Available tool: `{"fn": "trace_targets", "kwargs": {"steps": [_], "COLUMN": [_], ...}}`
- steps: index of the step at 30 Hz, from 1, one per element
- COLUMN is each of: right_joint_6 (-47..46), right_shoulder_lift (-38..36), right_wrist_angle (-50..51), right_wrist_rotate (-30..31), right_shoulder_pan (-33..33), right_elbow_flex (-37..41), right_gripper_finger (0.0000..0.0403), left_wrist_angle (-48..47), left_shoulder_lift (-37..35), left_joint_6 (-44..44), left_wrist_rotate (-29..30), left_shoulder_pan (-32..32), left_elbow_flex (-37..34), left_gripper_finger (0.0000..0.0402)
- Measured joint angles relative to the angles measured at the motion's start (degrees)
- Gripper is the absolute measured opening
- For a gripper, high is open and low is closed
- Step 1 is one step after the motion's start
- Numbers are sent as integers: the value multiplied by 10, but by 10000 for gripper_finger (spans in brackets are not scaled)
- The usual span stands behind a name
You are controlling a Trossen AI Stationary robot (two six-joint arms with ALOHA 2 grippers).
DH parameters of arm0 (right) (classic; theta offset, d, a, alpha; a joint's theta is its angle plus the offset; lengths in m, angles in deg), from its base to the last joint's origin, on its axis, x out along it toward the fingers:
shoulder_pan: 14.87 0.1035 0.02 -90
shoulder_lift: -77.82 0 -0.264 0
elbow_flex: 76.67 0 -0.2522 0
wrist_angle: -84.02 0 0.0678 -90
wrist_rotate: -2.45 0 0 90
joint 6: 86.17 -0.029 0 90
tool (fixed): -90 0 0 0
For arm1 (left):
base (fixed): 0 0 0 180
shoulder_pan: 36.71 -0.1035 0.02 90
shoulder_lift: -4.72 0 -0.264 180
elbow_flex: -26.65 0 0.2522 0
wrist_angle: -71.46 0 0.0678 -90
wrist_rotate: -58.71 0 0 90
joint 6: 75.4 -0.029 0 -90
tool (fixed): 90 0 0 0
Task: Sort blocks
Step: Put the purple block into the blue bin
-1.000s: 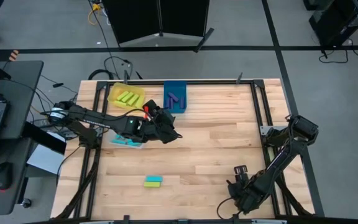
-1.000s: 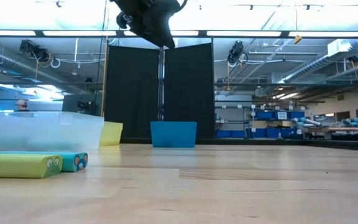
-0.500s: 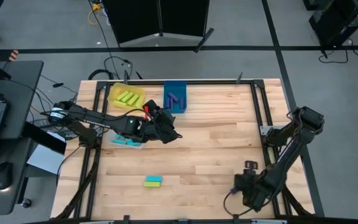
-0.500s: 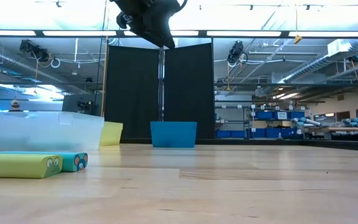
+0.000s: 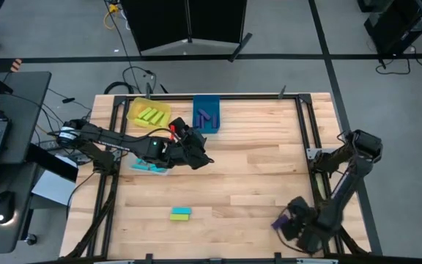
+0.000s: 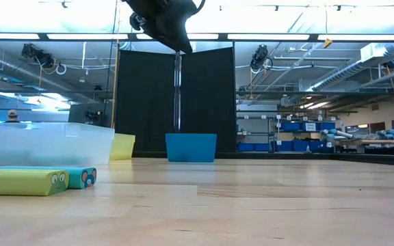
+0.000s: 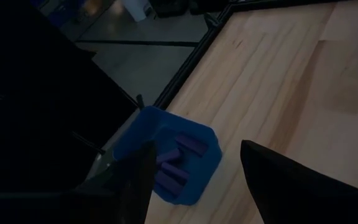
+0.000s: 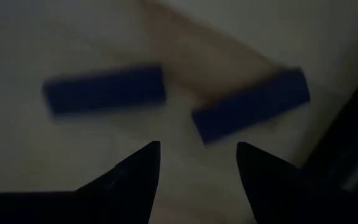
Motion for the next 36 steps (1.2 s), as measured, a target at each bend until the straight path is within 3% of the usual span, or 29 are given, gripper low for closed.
{"fn": "trace_targets", "kwargs": {"steps": [12,15,18,27,30,36], "right_joint_6": [5,96,211,670,753,823], "right_shoulder_lift": [13,6,2,1,1,1], "right_wrist_angle": [17,28,58,95,94,47], "right_wrist_rotate": [14,17,-22,-53,-48,-74], "right_shoulder_pan": [-52,-38,-28,-23,-25,-33], "right_elbow_flex": [-5,-5,-6,-6,-3,41], "right_gripper_finger": [290,298,301,295,295,293], "left_wrist_angle": [8,10,17,24,24,24], "left_shoulder_lift": [0,0,0,0,0,0], "left_joint_6": [-36,-49,-55,-21,-12,0], "left_wrist_rotate": [0,0,0,0,0,0], "left_shoulder_pan": [0,0,0,0,0,0], "left_elbow_flex": [0,0,0,0,0,0], "left_gripper_finger": [243,243,243,243,243,243]}}
